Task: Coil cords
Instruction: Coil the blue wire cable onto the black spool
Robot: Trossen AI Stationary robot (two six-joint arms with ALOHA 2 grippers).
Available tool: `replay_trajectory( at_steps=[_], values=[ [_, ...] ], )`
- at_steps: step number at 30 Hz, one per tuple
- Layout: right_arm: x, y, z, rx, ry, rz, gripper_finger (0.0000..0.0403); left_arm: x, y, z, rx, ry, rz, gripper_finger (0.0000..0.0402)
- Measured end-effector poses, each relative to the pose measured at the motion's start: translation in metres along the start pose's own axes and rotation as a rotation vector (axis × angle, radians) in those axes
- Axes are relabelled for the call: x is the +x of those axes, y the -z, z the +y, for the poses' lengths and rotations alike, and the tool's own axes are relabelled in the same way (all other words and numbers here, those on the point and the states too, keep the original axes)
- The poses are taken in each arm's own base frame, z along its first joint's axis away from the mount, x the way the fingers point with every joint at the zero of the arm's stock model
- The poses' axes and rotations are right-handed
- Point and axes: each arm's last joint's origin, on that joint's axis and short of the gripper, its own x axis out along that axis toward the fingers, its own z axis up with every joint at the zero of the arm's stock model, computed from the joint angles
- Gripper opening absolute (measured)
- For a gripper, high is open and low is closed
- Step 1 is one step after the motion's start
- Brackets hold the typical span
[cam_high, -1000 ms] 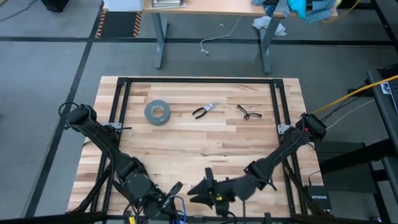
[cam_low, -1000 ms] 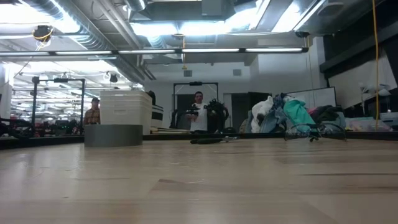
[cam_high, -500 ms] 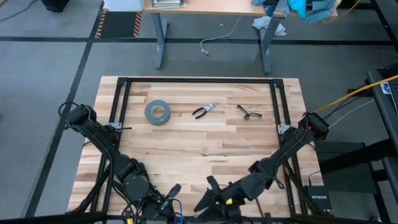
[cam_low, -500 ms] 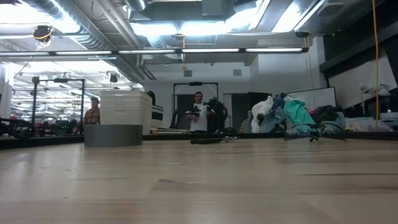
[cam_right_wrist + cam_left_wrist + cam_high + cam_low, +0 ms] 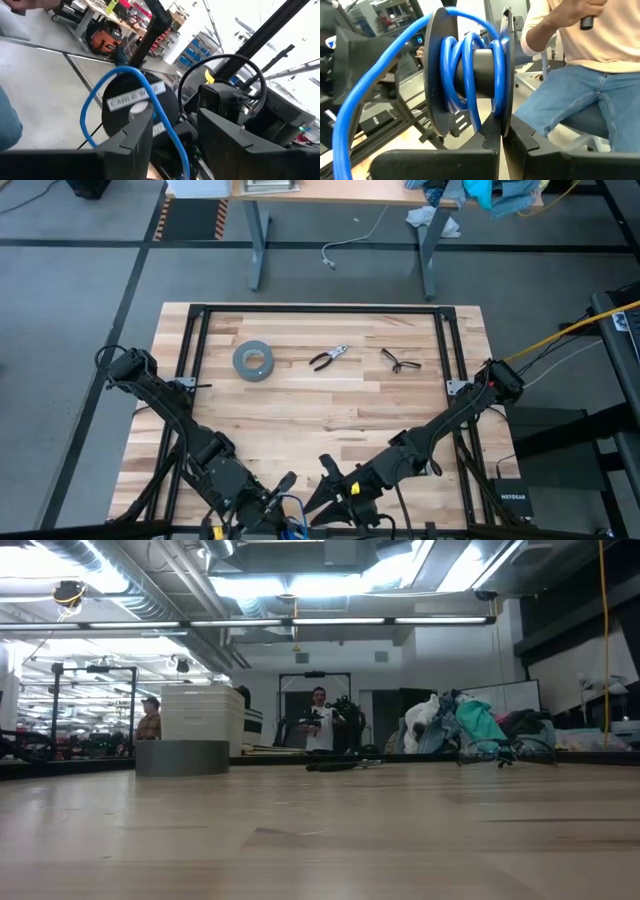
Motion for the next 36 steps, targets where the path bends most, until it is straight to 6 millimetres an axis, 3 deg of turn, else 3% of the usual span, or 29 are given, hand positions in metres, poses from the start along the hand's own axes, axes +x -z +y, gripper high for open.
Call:
replay_trajectory(
  at_steps=[4, 12, 15, 21, 29, 36],
  values=[
    [0.000, 0.001, 0.000, 0.003, -0.002, 0.014, 0.0161, 0.000, 0.000, 0.000, -0.009, 0.006, -0.004, 0.0000],
    [0.004, 0.024, -0.009, 0.105, -0.064, 0.047, 0.0153, 0.000, -0.001, 0.000, -0.012, 0.025, -0.013, 0.0000],
    [0.005, 0.028, -0.009, 0.104, -0.064, 0.040, 0.0122, 0.000, 0.000, 0.001, -0.013, 0.024, -0.011, 0.0000],
    [0.005, 0.029, -0.008, 0.108, -0.082, 0.055, 0.0011, 0.000, 0.000, 0.001, -0.013, 0.031, -0.011, 0.0000],
    [0.004, 0.029, -0.008, 0.155, -0.072, 0.076, 0.0006, 0.000, 0.000, 0.000, -0.049, 0.062, -0.014, 0.0000],
    [0.004, 0.009, -0.026, 0.182, -0.105, 0.175, 0.0003, 0.009, 0.014, 0.002, -0.100, 0.127, 0.008, 0.0000]
  ],
)
